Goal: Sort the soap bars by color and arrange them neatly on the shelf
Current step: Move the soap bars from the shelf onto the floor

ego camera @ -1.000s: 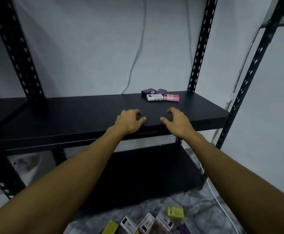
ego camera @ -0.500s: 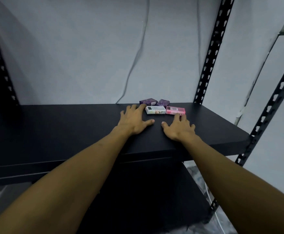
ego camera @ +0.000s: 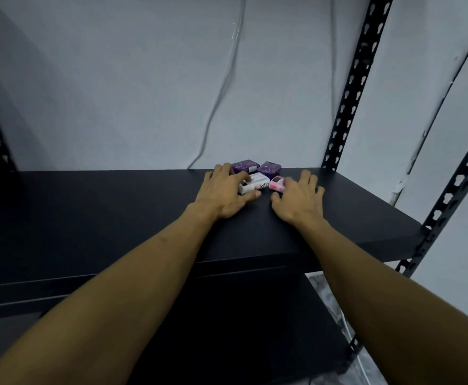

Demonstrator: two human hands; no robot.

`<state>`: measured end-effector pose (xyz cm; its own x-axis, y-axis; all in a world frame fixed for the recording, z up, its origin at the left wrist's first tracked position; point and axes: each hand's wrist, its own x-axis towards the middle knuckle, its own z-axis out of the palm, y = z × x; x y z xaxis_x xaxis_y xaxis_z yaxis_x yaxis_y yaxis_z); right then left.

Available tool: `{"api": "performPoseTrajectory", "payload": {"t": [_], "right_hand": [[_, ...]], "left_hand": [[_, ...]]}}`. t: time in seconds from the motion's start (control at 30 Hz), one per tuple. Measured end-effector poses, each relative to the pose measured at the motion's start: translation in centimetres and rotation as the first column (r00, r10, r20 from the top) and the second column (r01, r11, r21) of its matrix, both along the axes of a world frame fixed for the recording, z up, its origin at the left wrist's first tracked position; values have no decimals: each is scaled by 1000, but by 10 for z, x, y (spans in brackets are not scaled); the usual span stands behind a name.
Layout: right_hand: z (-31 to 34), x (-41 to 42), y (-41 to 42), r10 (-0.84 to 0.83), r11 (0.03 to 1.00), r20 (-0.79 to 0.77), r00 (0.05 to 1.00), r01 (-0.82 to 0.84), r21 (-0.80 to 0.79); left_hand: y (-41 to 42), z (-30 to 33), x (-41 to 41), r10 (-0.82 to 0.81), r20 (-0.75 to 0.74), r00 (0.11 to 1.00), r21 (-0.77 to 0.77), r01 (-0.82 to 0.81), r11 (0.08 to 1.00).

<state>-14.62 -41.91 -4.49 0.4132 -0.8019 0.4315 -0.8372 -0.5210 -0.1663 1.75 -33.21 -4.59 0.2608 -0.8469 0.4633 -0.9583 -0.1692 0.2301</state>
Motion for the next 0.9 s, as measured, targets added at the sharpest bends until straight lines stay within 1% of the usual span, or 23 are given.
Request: {"api": "performPoseTrajectory", "payload": {"t": [0.07, 0.13, 0.2, 0.37, 0.47, 0.57, 0.7, 0.77, 0.9], "right_hand": [[1, -3, -2, 63, 995, 115, 991, -72, 75], [3, -7, -5, 99, 972, 268, 958, -151, 181], [3, -9, -9, 122, 960, 333, 935, -197, 200], [3, -10, -5, 157, 958, 321, 934, -223, 182], [4, -15, 6, 186, 958, 295, 937, -240, 157], [5, -23, 21, 207, 951, 274, 939, -259, 167], [5, -39, 44, 240, 931, 295, 925, -305, 201], [6, -46, 53, 239, 924, 299, 924, -311, 222], [9, -56, 63, 244, 915, 333, 911, -330, 232]], "left_hand": [[1, 1, 0, 8, -19, 1000, -49, -9, 999], [2, 2, 0, 4, -51, 999, -52, -7, 999], [3, 3, 0, -4, -77, 997, -51, 0, 999], [8, 2, -1, -18, -67, 998, -15, 17, 1000], [19, 4, -7, 12, -71, 997, 12, -11, 1000], [37, 6, -15, 52, -119, 992, 20, -50, 999], [65, 6, -28, 63, -189, 980, 19, -61, 998], [78, 7, -32, 83, -178, 981, 19, -81, 997], [99, 8, -35, 137, -109, 985, -1, -138, 990]]}}
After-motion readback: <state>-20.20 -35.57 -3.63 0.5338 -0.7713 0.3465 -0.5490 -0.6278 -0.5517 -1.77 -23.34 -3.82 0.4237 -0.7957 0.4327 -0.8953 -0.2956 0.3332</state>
